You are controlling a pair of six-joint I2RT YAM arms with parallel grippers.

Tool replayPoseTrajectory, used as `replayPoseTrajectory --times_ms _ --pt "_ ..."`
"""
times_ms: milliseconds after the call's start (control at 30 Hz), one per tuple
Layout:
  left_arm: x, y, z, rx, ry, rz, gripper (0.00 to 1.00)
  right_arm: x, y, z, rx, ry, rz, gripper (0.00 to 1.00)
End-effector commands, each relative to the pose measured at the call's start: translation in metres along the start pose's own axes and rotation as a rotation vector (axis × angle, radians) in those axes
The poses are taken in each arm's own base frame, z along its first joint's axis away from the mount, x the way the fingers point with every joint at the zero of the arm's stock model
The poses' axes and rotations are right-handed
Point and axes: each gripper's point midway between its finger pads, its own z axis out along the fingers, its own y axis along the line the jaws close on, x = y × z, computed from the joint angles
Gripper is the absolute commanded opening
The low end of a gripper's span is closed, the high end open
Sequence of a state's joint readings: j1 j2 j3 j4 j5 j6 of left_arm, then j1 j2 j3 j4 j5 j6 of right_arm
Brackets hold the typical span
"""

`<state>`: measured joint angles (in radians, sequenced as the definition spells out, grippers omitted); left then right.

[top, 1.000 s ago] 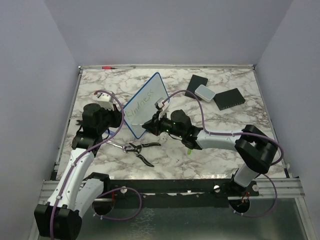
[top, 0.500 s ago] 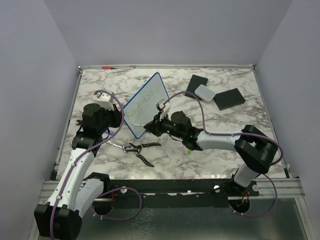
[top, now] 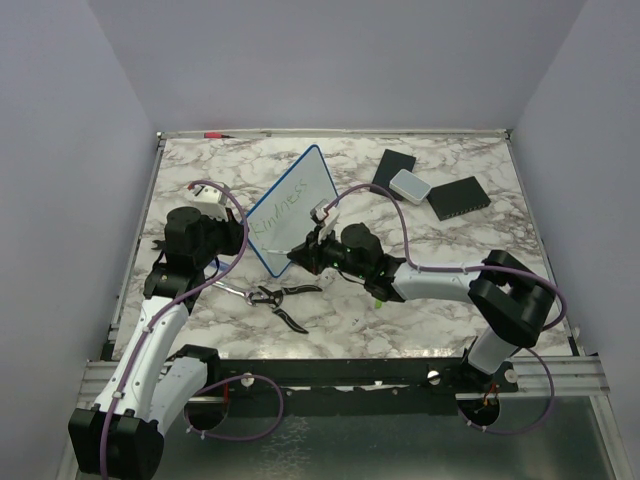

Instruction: Write a sentence on the whiteboard

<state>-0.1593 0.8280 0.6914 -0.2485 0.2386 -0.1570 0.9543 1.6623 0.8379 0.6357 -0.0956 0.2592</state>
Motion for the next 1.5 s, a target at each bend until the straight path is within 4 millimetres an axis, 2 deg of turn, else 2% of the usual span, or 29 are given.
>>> replayPoseTrajectory --times_ms 0,333,600,833,1000,1467 --pt "0.004 0.002 0.0 -0.006 0.008 0.013 0.03 0.02 0.002 0.004 -0.001 0.062 -0.027 0.01" --pt "0.003 0.001 0.0 -0.004 0.007 0.013 0.03 0.019 0.004 0.002 0.004 0.058 -0.026 0.01" --pt "0.002 0.001 -0.001 -0.006 0.003 0.015 0.03 0.004 0.008 -0.011 0.003 0.021 -0.021 0.01" --pt "0.002 0.0 -0.001 -0.002 0.003 0.015 0.03 -0.016 0.002 -0.024 0.056 -0.039 -0.011 0.01" --pt "0.003 0.0 -0.001 -0.001 0.005 0.013 0.03 -0.027 0.005 -0.019 0.049 -0.067 -0.021 0.01" --pt "0.002 0.0 -0.001 -0.001 0.002 0.014 0.03 -0.03 0.008 -0.004 0.029 -0.068 -0.022 0.01"
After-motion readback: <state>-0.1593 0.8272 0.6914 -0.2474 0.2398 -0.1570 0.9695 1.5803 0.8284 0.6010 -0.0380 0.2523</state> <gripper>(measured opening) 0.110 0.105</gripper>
